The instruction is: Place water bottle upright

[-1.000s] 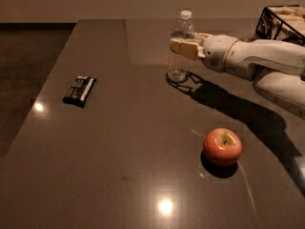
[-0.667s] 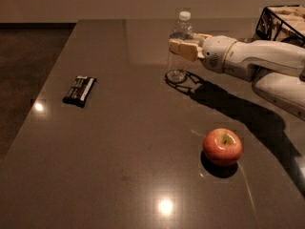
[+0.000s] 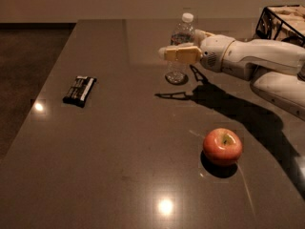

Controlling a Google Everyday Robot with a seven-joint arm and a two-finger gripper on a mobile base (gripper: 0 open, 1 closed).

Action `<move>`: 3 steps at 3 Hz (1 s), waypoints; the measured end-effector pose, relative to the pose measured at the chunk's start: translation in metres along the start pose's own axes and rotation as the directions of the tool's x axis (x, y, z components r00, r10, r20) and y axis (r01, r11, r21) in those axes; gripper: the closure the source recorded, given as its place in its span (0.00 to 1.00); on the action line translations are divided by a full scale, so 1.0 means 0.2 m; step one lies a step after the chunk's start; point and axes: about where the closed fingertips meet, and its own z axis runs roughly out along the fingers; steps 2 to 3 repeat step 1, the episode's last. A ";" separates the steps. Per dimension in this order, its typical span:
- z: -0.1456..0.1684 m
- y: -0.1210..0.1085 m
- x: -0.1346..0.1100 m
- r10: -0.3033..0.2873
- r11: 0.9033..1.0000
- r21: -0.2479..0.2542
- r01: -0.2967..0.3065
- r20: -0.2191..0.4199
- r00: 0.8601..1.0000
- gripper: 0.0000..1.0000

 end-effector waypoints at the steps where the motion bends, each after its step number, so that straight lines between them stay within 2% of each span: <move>1: 0.00 0.00 0.00 0.000 1.000 0.000 0.000 0.000 1.000 0.00; 3: 0.00 0.00 0.00 0.000 1.000 0.000 0.000 0.000 1.000 0.00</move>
Offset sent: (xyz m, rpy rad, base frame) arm 0.0000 0.0000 0.0000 0.0000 0.0000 0.0000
